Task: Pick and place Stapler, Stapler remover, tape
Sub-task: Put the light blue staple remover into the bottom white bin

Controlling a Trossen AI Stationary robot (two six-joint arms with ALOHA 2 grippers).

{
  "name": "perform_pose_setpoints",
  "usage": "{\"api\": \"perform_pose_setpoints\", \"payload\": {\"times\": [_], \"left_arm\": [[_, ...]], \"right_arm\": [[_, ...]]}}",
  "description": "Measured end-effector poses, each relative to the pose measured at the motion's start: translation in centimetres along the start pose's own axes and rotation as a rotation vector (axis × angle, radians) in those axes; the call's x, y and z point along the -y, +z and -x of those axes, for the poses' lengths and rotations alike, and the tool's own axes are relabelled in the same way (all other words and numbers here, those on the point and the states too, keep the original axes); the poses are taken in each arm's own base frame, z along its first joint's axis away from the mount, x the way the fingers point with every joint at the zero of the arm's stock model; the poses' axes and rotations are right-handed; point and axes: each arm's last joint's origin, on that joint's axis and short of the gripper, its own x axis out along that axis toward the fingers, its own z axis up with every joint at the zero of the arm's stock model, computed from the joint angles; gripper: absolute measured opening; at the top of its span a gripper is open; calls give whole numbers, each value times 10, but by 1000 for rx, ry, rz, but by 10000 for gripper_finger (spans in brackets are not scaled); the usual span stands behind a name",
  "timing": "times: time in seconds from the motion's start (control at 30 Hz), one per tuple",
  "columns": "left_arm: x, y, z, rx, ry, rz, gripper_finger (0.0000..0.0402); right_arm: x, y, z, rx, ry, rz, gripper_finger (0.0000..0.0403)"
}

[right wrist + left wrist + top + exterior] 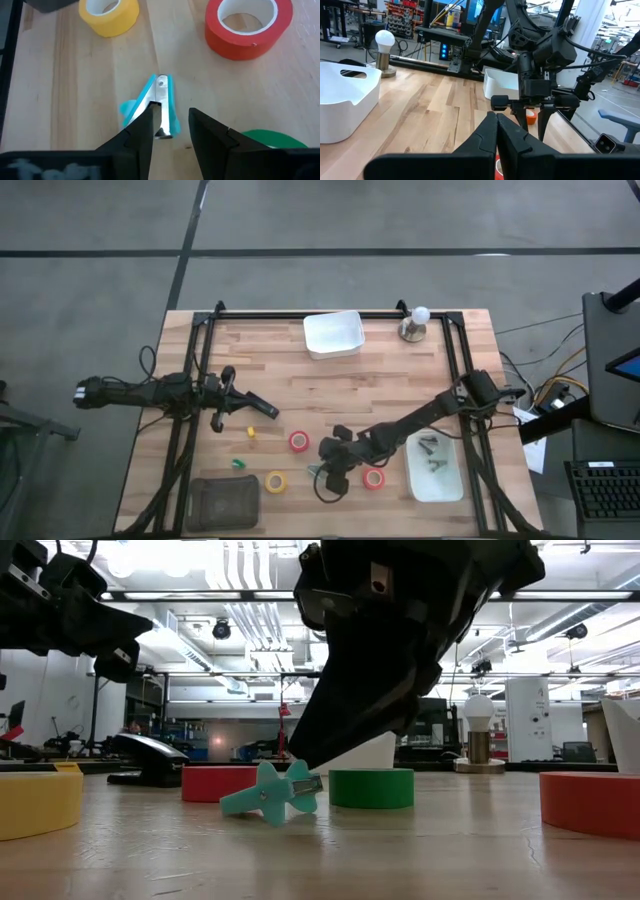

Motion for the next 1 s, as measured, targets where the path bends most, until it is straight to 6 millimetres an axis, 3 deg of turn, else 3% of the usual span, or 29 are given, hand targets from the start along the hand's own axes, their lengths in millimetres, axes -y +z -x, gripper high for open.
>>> {"api": "perform_pose_setpoints", "payload": {"times": [0.27,1.0], "left_arm": [[0,0,0,0,0,0,7],[0,0,0,0,0,0,7]], "right_arm": [[1,-7,-13,-1,1,22,108],[2,-8,-9,-31,-13,41,23]]}}
